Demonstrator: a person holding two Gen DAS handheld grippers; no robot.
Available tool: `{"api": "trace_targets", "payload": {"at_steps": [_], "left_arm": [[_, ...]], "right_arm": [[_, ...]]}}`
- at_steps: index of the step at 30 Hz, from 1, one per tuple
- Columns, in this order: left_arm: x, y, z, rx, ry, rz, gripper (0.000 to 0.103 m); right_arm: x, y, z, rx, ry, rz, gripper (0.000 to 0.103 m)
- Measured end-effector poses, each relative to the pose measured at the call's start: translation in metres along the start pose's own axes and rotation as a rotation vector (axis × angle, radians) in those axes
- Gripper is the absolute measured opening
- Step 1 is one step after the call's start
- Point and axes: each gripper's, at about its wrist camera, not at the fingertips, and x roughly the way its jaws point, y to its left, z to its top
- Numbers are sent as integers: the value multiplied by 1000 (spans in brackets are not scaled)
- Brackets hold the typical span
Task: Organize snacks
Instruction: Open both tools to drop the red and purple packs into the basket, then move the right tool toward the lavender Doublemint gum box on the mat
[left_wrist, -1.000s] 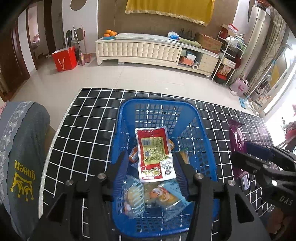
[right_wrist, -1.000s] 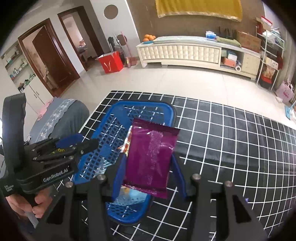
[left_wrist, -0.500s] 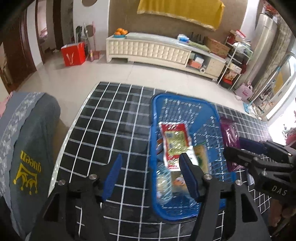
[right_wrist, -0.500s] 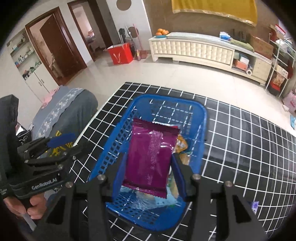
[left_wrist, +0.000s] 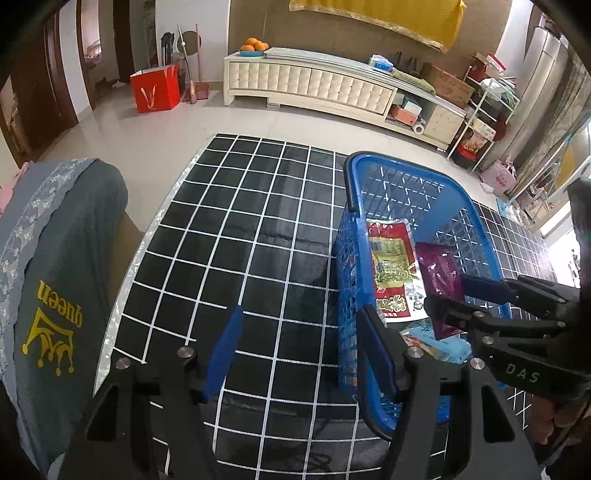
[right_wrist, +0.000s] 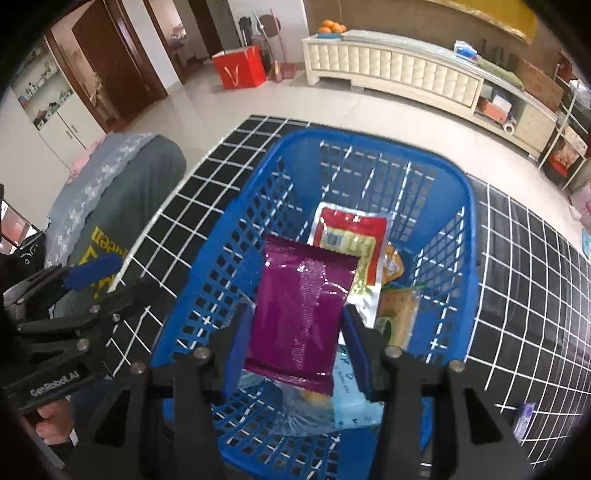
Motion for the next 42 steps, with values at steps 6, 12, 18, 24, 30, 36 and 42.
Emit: {"api": "trace_targets", "payload": {"at_steps": [6,12,18,24,30,36,42], "left_arm": [[7,4,-2,-9,8,-24,62],[2,3,-6,-24,-11,-32,62],[-14,-9,-14,-8,-27,-30,62],[-44,-40,-25,74,-134,27,62],[-74,-79,-36,141,-231,14,62],[-91,-105,-49,149,-307,-1,62],[-98,-122,-63,115,-337,-55,86]], "right_arm": [[11,1,-3,-4,37,-45,55],[7,-1,-9,-5,39,-49,80],[-19,-11,-15,26,2,-36,82],[-60,-23,-33,71,-100,-53,82],[-107,-35,-56,114,-216,-120,83],[-150,-47,-90,101,-325,-203,86],[-184,-68,-131,131,-431,-245,99]]}}
